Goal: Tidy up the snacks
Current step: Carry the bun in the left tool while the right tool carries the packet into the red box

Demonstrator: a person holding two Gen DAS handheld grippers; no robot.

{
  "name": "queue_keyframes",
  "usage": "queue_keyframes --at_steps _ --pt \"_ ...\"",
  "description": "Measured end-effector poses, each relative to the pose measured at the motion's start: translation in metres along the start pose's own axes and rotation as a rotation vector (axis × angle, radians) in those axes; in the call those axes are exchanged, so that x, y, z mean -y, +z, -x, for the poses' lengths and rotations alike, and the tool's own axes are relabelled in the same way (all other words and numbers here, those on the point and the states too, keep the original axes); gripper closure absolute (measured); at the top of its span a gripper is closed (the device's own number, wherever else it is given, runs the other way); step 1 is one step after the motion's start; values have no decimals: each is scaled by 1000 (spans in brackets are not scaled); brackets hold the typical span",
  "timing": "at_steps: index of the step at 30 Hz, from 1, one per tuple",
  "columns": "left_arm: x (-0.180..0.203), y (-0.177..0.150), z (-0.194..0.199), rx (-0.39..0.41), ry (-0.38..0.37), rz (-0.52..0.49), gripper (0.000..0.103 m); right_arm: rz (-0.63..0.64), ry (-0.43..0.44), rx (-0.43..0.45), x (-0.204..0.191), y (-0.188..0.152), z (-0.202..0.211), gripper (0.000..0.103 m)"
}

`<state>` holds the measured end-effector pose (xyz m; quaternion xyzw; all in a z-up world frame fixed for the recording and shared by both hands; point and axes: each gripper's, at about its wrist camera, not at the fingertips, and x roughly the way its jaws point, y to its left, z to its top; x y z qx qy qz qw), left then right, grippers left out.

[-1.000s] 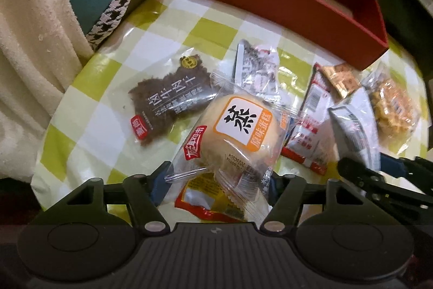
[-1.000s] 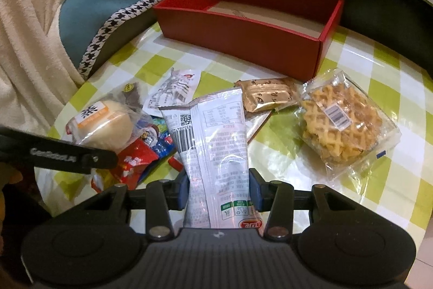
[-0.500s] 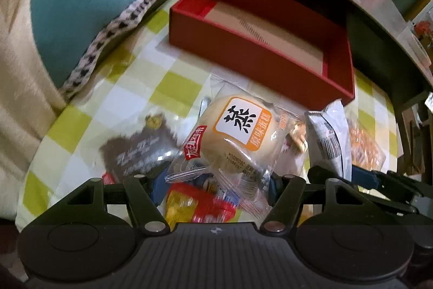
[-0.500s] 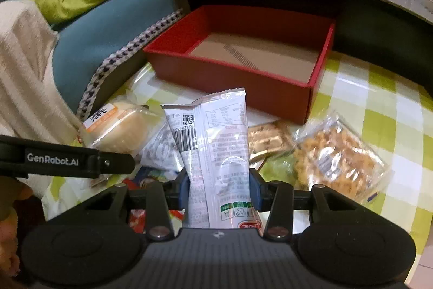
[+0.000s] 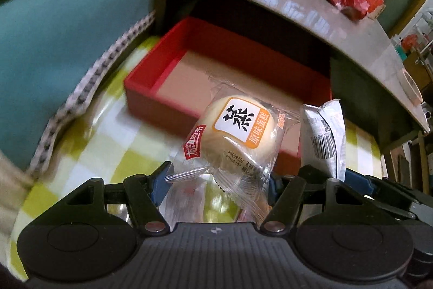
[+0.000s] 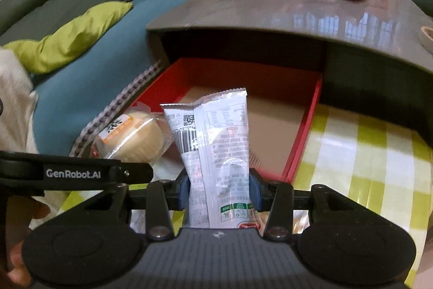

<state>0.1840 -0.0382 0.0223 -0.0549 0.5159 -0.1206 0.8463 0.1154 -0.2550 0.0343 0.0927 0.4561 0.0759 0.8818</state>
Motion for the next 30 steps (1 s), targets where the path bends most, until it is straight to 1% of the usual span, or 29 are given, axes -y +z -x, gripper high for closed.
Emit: queue_keyframes --at_steps 5,13,18,22,24,26,30 --pt "8 26 -23 4 -3 3 31 -20 -13 9 15 23 -20 49" --pt "11 56 -60 5 33 -2 31 -32 -21 2 29 49 -57 49" --pt "6 61 -89 -28 62 12 31 -12 -44 -29 35 53 -88 49" --pt "3 63 -103 -31 94 0 31 -9 -51 -50 36 52 -108 49" --pt "7 62 -105 -6 133 -42 31 -5 -56 -59 36 52 -117 49" --pt "9 59 -108 5 165 -75 31 37 -83 -48 31 52 -122 49" --pt "11 57 -110 24 206 -108 30 42 -76 -55 33 50 -130 50"
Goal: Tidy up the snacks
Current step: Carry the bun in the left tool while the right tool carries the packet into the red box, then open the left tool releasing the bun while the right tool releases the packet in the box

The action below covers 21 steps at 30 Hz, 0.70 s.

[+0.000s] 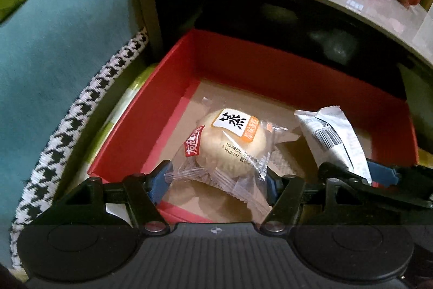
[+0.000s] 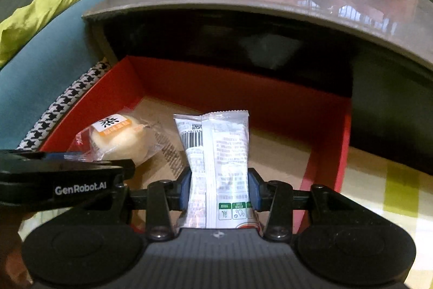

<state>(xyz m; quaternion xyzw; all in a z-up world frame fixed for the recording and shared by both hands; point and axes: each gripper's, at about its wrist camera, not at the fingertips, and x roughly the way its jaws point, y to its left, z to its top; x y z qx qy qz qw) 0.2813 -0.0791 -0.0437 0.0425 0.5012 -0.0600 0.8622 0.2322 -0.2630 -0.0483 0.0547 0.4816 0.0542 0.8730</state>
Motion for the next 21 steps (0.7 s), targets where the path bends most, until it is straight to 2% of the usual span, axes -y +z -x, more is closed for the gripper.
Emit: queue_keyframes --at_steps 8,11,16,21 --pt "2 -1 -3 3 39 -27 25 49 -29 -2 -3 -1 -1 49" --pt "-1 0 -1 0 28 -21 24 57 -33 2 -3 -2 2 47" --pt "-7 0 10 5 3 4 19 94 -69 46 -5 1 15 36" --pt "-10 -3 28 13 -26 8 18 67 -63 76 2 0 41 34"
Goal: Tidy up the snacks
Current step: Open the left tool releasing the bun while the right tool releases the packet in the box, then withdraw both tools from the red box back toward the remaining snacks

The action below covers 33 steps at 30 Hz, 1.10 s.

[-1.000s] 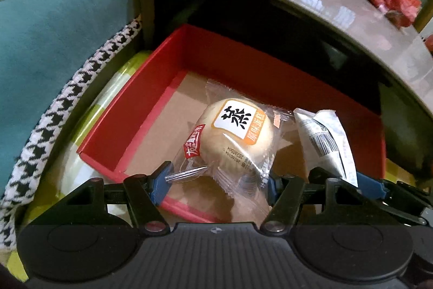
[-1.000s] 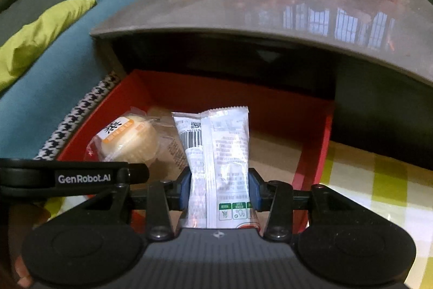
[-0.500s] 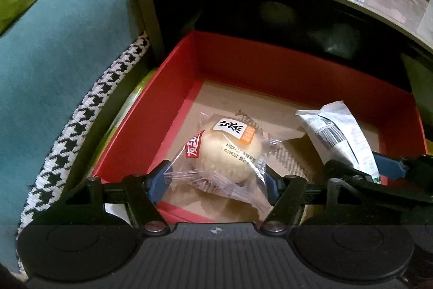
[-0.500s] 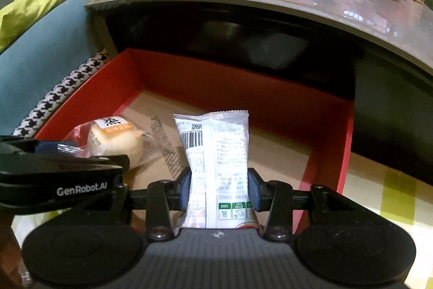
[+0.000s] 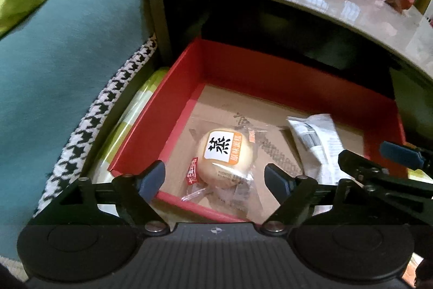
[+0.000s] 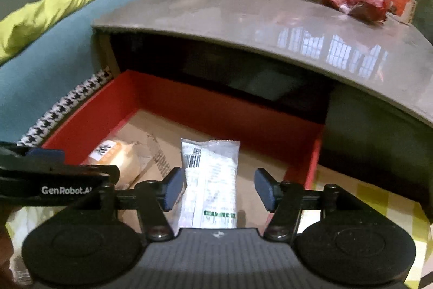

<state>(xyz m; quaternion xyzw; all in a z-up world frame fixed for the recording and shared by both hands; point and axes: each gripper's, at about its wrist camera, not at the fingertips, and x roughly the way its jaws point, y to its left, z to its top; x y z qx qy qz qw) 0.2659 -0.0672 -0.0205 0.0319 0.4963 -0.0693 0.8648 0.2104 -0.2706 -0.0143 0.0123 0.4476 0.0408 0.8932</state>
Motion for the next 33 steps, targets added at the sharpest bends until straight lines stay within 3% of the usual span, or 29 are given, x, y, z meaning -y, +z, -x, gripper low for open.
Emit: queue_keyframes --at_steps 7,15,27,30,33 --pt "-20 -15 32 -23 -75 86 14 -19 28 16 -2 -7 36 33" --pt "-44 -47 47 -96 -80 131 14 2 38 7 -11 -28 62 33" --pt "-81 -100 58 -199 -70 48 14 31 119 -48 -32 -55 80 32" --pt "-88 -109 53 -222 -85 11 14 51 139 -68 -42 -65 85 32" --pt "-94 -113 51 -237 -148 -36 14 64 150 -90 -50 -75 88 32"
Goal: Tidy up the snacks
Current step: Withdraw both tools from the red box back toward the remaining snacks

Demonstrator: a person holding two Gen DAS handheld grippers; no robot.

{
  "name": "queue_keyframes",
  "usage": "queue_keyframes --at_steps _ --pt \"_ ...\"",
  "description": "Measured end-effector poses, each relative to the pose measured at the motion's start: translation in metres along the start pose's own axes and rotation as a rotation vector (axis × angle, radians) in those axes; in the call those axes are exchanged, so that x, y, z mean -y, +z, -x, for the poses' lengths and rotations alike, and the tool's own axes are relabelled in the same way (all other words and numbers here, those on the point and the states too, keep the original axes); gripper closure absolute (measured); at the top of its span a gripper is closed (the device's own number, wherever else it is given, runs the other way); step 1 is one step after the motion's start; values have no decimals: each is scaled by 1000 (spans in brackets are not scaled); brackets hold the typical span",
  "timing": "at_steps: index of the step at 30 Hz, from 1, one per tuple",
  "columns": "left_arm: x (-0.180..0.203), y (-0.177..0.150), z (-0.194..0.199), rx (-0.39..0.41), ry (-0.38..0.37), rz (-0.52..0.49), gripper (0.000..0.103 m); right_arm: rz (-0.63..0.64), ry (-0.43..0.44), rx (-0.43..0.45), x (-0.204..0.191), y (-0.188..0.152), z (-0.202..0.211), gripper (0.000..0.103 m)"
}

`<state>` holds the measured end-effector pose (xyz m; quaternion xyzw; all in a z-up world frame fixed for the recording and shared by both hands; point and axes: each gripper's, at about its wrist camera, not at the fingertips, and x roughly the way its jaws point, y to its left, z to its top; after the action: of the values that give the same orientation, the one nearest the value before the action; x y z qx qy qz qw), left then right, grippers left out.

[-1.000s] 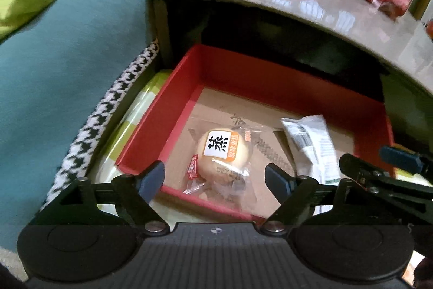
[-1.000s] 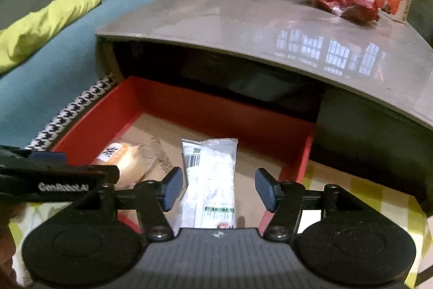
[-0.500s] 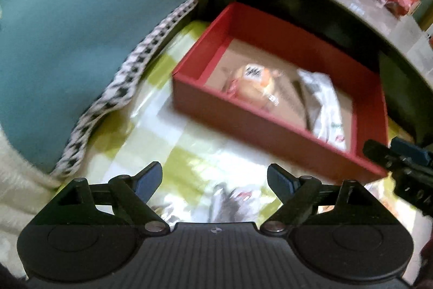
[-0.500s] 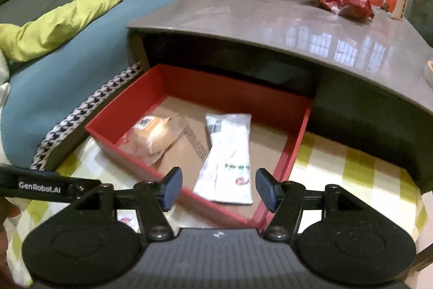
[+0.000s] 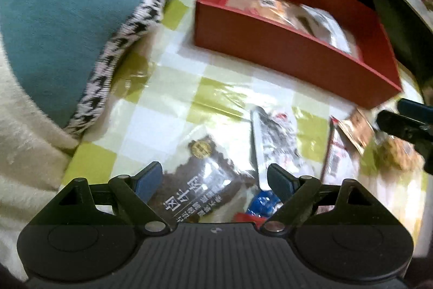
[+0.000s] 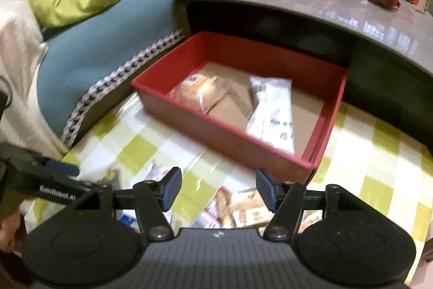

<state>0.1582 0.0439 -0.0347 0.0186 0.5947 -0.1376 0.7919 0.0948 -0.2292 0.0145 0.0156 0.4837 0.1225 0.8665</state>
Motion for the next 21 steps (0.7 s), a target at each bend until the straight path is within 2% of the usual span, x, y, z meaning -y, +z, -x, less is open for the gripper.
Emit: queue_keyframes --at_steps 2,6,10,12,14,18,21 --pt "-3 -1 -5 -19 -20 -54 14 2 9 -18 -4 -5 -1 31" --pt "-6 -7 -15 -41 -1 -156 14 16 11 -45 -11 -13 -3 28" --pt "-7 -8 -25 -52 -19 -249 14 25 17 -76 -16 -19 -10 28" --pt "-7 -7 -32 -67 -32 -282 10 27 23 -93 -19 -22 -14 28" --pt "-4 -8 -38 -73 -24 -311 3 32 31 -113 -22 -25 -19 28" --pt "-2 -24 -37 -67 -34 -372 0 36 39 -130 -21 -27 -23 28" --pt "-12 -22 -44 -70 16 -339 0 28 40 -133 -19 -26 -24 28"
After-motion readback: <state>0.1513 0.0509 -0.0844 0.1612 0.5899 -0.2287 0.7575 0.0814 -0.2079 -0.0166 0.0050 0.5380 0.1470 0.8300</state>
